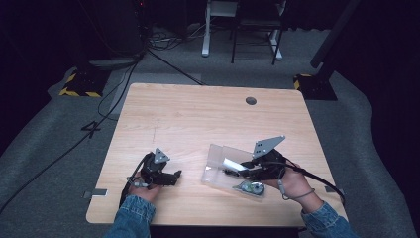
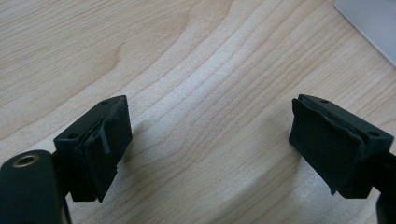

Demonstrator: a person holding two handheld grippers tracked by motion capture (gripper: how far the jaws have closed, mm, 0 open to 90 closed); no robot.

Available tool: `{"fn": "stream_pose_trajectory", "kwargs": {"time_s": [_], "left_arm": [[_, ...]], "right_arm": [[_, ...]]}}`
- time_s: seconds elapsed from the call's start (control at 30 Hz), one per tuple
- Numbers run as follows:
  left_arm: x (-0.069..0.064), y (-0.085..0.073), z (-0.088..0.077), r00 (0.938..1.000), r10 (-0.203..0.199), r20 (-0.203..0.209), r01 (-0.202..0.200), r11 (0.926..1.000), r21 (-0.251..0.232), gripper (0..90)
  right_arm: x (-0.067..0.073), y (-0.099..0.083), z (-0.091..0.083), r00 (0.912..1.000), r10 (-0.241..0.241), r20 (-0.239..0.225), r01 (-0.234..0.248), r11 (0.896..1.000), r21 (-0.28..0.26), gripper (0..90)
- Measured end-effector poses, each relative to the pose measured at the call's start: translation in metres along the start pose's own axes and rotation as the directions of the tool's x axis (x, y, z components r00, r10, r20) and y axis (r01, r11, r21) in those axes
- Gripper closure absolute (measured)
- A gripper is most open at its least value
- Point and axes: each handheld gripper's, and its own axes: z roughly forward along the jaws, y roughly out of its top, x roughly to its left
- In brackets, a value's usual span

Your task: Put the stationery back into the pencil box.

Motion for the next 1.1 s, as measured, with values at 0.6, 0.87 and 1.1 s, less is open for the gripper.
{"fn": "stream_pose_trajectory", "kwargs": {"time_s": [0.6, 0.87, 1.1], "left_arm": [[0.0, 0.0, 0.0, 1.0, -0.002, 0.003, 0.002, 1.0, 0.001, 12.9], [0.0, 0.0, 0.0, 1.0, -0.002, 0.003, 0.002, 1.0, 0.0, 12.9], [0.0, 0.0, 0.0, 1.0, -0.003, 0.004, 0.003, 1.0, 0.0, 12.9]], "right_arm": [[0.001, -0.009, 0.046, 0.9994, -0.031, -0.016, 0.033, 0.985, 0.17, 70.8], [-0.004, -0.012, 0.056, 0.9997, -0.02, -0.017, 0.023, 0.98, 0.199, 70.8], [-0.007, -0.015, 0.063, 0.9997, -0.009, -0.021, 0.013, 0.979, 0.202, 70.8]]}}
